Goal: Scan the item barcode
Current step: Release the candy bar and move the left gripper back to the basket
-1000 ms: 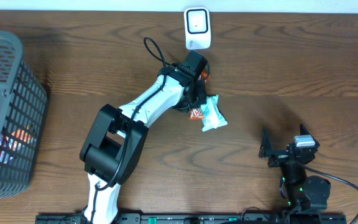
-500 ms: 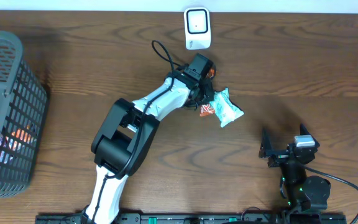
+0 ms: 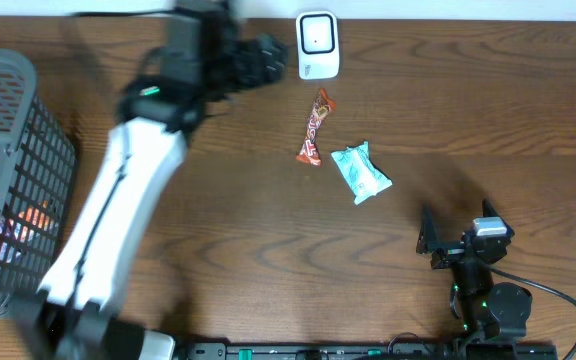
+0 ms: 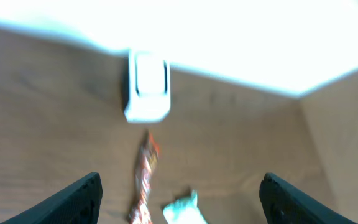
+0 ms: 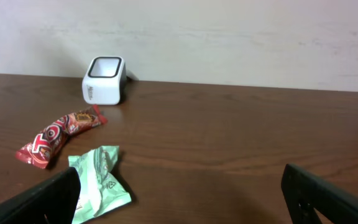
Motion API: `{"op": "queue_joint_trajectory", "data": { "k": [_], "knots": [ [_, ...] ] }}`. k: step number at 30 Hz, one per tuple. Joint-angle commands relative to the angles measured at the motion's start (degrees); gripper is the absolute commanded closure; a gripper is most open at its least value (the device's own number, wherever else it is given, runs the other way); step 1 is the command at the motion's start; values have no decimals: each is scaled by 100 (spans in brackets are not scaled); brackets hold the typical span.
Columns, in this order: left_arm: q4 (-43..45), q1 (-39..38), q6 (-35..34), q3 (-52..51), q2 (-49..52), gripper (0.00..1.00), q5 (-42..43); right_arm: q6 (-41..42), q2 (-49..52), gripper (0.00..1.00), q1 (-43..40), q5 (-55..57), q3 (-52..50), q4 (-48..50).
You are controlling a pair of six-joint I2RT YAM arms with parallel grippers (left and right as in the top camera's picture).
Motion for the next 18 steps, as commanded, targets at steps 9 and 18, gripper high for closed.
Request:
{"op": "queue_joint_trajectory", "data": {
  "k": [9, 18],
  "knots": [
    [-1104, 3228, 232, 131, -2096, 20, -3821, -42, -31, 1, 33, 7, -4, -24],
    [-2013, 5198, 866, -330, -1283, 20, -5335, -42, -31, 1, 33, 7, -4, -24]
  ]
}}
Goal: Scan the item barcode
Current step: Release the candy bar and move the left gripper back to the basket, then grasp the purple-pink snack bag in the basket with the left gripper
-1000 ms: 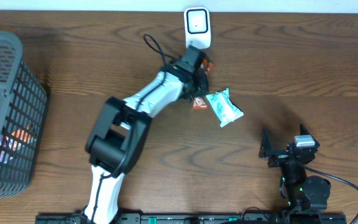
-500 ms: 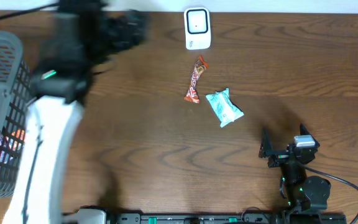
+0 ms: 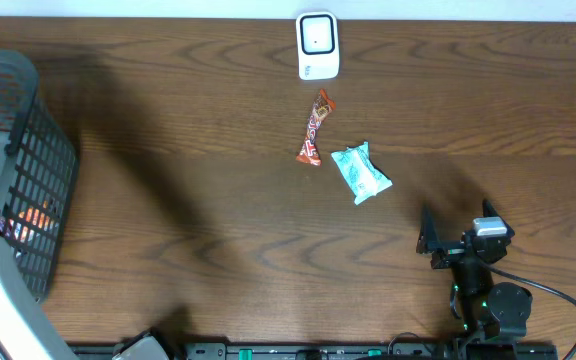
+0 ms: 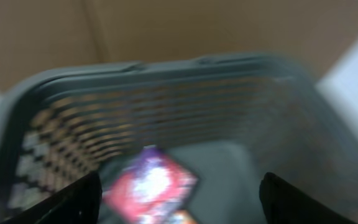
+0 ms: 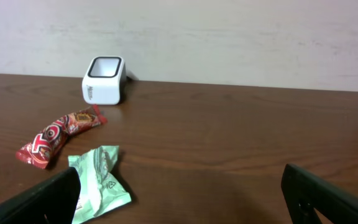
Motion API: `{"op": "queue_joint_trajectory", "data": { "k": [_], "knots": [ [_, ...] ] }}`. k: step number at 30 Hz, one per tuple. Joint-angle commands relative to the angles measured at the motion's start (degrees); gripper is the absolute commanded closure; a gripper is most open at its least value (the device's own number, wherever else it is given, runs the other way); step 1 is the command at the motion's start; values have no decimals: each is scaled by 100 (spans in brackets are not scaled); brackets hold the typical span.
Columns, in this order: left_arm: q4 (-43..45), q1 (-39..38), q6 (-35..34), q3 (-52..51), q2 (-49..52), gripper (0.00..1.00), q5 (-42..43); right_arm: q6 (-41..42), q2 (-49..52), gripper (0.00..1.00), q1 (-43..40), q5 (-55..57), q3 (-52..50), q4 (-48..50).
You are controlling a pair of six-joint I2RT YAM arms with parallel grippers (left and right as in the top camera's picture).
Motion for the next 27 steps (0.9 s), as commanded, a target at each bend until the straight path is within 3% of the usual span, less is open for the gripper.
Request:
{"op": "queue_joint_trajectory", "data": {
  "k": [1, 3, 7, 17, 23, 25, 27],
  "knots": [
    [-94, 330, 496, -330, 560, 20, -476, -42, -31, 1, 33, 4, -4, -26],
    [-116, 363, 763, -433, 885, 20, -387, -42, -31, 1, 33, 4, -4, -26],
    [-48, 363, 1427, -481, 1725, 20, 654, -42, -31, 1, 33, 4, -4, -26],
    [-35, 485, 1419, -481, 3624, 19, 745, -39, -31, 1, 33, 4, -4, -26],
    [-57, 695, 1351, -481, 4197, 20, 750, -42, -31, 1, 33, 4, -4, -24],
    [-129, 767, 1266, -481, 4240, 25, 752, -42, -31, 1, 33, 4, -4, -26],
    [-205, 828, 1180, -481, 4234, 43, 820, -42, -31, 1, 33, 4, -4, -26]
  ]
}}
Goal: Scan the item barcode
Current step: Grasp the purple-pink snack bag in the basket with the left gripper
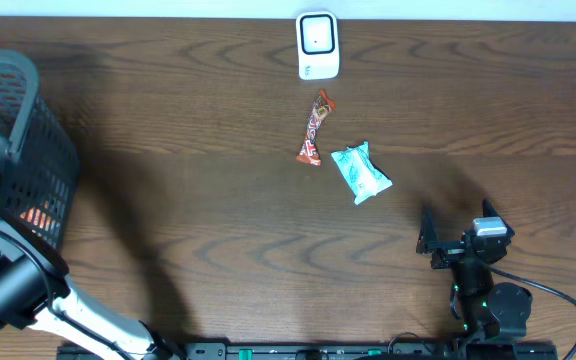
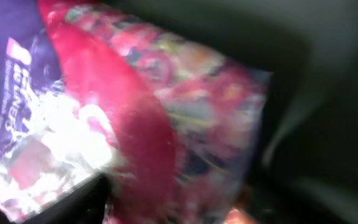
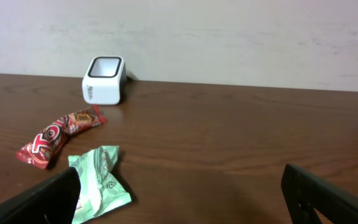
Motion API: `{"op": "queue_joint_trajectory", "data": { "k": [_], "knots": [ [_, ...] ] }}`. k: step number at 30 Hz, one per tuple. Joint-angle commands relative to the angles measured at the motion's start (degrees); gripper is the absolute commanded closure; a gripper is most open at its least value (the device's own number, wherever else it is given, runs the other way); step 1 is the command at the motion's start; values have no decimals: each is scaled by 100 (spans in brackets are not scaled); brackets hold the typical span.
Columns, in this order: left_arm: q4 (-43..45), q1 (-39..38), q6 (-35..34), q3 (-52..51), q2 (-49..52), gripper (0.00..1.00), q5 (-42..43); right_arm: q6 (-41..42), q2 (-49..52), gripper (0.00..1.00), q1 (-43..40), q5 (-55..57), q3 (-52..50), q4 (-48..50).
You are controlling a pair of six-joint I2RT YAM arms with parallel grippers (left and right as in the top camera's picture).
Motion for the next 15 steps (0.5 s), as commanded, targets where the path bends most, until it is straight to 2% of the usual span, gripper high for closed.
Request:
{"op": "queue_joint_trajectory", "data": {
  "k": [1, 2, 3, 7, 10, 13, 15],
  "knots": [
    [-160, 157, -122, -22, 20, 59, 125, -42, -31, 1, 33, 4, -4, -26],
    [-212, 184, -122, -22, 20, 80, 157, -39, -31, 1, 33, 4, -4, -26],
    [-245, 190, -120, -20, 2, 92, 155, -42, -31, 1, 33, 4, -4, -26],
    [-603, 181, -125, 278, -280, 93, 57, -42, -31, 1, 33, 4, -4, -26],
    [-839, 72, -129, 713, -1051, 93, 402, -42, -31, 1, 33, 4, -4, -24],
    [-540, -26, -131, 890, -1950, 93, 1626, -42, -31, 1, 33, 4, -4, -26],
    [-81, -57, -232, 898, -2686, 93, 3077, -42, -31, 1, 33, 4, -4, -24]
  ]
}}
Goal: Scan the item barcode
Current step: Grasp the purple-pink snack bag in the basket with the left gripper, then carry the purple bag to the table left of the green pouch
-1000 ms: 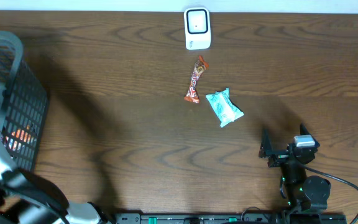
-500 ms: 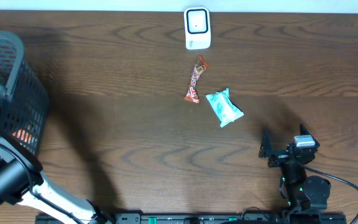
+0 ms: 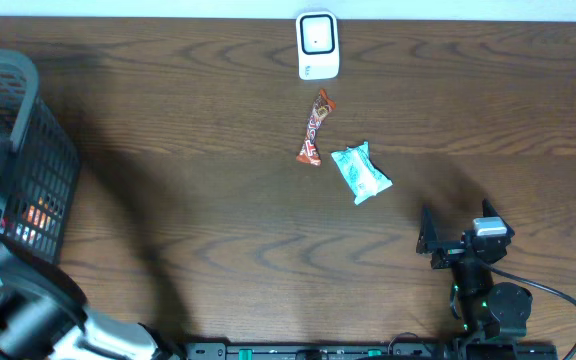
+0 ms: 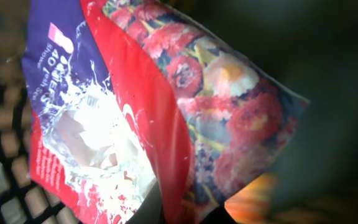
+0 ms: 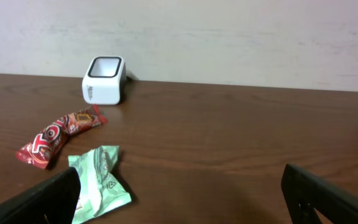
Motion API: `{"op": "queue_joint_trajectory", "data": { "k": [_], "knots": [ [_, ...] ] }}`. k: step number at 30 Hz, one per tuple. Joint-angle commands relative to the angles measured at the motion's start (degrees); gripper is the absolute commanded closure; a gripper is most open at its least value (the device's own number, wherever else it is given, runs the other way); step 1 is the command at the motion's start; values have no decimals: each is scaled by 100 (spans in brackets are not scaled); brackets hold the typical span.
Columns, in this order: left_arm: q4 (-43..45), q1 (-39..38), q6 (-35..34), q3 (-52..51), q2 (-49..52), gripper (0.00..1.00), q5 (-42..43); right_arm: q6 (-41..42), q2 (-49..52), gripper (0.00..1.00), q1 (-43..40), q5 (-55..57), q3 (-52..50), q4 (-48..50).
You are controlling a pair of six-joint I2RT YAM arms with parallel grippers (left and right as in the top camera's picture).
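Note:
A red and purple flowery packet fills the left wrist view, lying inside the dark mesh basket at the table's left end. My left gripper is down in the basket, its dark fingers close together on the packet's red fold. The white scanner stands at the far middle edge, also in the right wrist view as the scanner. My right gripper rests open near the front right, nothing between its fingers.
A red candy bar and a pale green packet lie on the brown table in front of the scanner. An orange item lies in the basket beside the packet. The left arm reaches in from the front left corner.
The left gripper's fingers have come together on the red fold of the flowery packet, which now shows sharply. The right arm and the things on the table have not moved.
My left gripper was open near the scanner, above the candy bar and green packet. Then it was open over the basket at the left. Then it was low in the basket against the flowery packet, and now it is shut on it.

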Motion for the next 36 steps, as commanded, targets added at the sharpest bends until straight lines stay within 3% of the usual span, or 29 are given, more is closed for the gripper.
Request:
{"op": "queue_joint_trajectory", "data": {
  "k": [1, 4, 6, 9, 11, 14, 17, 21, 27, 31, 32, 33, 34, 35, 36],
  "knots": [
    [599, -111, -352, 363, -1541, 93, 2863, -42, -31, 1, 33, 4, -4, -26],
    [1475, -299, -1482, 363, -2483, 93, 5587, -42, -31, 1, 33, 4, -4, -26],
    [1982, -837, -1910, 363, -2778, 93, 6437, -42, -31, 1, 33, 4, -4, -26],
    [2017, -2197, -1775, 354, -2964, 93, 6507, -42, -31, 1, 33, 4, -4, -24],
    [1731, -3440, -1174, 350, -2900, 93, 6476, -42, -31, 1, 33, 4, -4, -24],
    [588, -5007, -422, 284, -2677, 93, 5342, -42, -31, 1, 33, 4, -4, -26],
    [-651, -6518, -195, 120, -2107, 93, 2774, -42, -31, 1, 33, 4, -4, -26],
    [-708, -7595, -269, -192, -1187, 93, 1360, -42, -31, 1, 33, 4, -4, -24],
    [92, -7973, -695, -210, 299, 93, 348, -42, -31, 1, 33, 4, -4, -26],
    [378, -7794, -1086, -208, 695, 92, 339, -42, -31, 1, 33, 4, -4, -24],
    [382, -7750, -1086, -190, 684, 87, 345, -42, -31, 1, 33, 4, -4, -26],
    [326, -7707, -1084, -133, 632, 73, 363, -42, -31, 1, 33, 4, -4, -26],
    [195, -7659, -1084, -39, 546, 34, 365, -42, -31, 1, 33, 4, -4, -26],
    [22, -7613, -1082, 83, 402, 2, 358, -42, -31, 1, 33, 4, -4, -26],
    [-179, -7534, -1054, 216, 131, 2, 356, -42, -31, 1, 33, 4, -4, -24]
  ]
}}
